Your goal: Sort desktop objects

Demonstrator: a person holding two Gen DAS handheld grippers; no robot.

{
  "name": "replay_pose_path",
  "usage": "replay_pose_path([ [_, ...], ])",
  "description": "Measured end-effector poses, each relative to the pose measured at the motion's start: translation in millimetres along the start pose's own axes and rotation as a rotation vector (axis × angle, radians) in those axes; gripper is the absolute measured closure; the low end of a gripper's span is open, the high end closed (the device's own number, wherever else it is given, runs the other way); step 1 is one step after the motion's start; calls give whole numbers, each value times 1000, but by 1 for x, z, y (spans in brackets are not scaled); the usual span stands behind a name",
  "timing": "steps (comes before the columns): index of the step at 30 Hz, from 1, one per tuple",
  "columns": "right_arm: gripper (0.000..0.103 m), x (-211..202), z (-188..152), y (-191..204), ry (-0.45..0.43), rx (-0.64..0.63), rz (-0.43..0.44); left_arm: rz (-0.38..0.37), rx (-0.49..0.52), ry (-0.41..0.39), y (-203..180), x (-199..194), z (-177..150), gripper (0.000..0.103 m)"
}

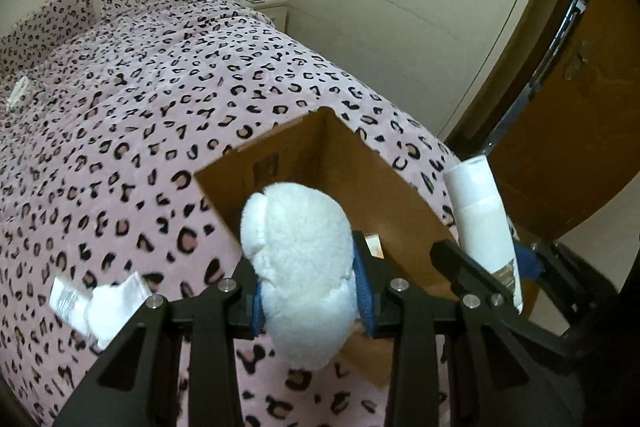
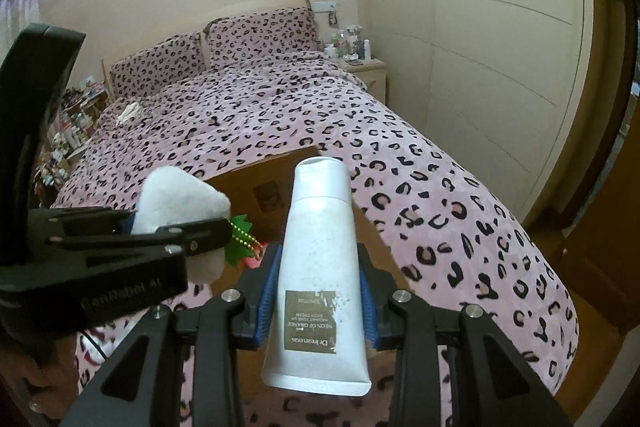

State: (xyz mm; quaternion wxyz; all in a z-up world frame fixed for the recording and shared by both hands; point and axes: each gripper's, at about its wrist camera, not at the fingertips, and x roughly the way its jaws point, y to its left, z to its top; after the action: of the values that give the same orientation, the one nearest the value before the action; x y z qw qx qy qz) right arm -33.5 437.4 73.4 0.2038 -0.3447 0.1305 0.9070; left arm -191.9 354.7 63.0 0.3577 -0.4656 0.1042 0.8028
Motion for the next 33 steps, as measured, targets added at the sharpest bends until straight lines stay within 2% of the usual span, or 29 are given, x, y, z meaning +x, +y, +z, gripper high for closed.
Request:
replay_pose_path([
  [6,68,28,8,-6,27,12,-13,2,-13,32,12,37,33,67],
  [12,68,54,1,-2,68,0,-8,15,-17,40,20,61,43,67],
  [30,68,96,-25,9,151,-39,-4,30,48,89,23,107,26,67],
  [33,68,100,-29,11,162,-43,-1,54,66,89,21,111,23,67],
])
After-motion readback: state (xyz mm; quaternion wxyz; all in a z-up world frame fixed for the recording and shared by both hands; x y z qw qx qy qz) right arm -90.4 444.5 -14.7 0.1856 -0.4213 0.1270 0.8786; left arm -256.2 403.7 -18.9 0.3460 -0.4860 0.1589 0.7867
